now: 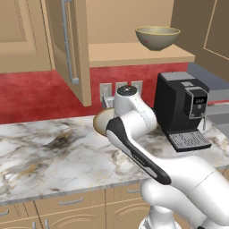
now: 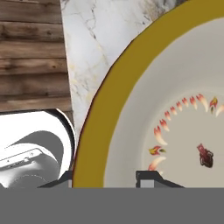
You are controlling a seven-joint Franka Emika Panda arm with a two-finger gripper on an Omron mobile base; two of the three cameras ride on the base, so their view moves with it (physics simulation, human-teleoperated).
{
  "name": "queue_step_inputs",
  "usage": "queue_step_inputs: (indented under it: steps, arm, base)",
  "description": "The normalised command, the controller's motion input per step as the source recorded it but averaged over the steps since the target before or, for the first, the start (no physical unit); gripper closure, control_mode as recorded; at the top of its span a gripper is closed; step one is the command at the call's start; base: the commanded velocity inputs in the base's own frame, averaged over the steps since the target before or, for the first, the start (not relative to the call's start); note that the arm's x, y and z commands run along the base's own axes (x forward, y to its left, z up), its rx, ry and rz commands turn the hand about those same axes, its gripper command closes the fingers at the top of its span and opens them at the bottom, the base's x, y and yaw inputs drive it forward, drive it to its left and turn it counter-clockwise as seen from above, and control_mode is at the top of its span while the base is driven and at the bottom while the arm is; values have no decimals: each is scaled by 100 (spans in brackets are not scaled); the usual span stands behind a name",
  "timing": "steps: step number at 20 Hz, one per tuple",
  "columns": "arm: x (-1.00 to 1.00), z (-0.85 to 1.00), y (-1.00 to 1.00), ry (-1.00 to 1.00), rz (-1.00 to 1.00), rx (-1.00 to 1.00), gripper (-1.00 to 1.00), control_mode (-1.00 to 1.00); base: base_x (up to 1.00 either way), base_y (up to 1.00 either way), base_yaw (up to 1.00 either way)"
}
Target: Open the cabinet. Pick the bowls from the counter and place them in the cabinet. Then close the cabinet.
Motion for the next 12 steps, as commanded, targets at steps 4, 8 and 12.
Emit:
queue_step_inputs:
  steps: [4,8,12]
  arm:
    - [-18,42,-22,-1,0,0,100,-100]
    - [-18,42,-21,0,0,0,100,-100]
    - [-10,41,-21,0,0,0,100,-100]
  base:
    - [0,0,0]
    - [0,0,0]
    - [0,0,0]
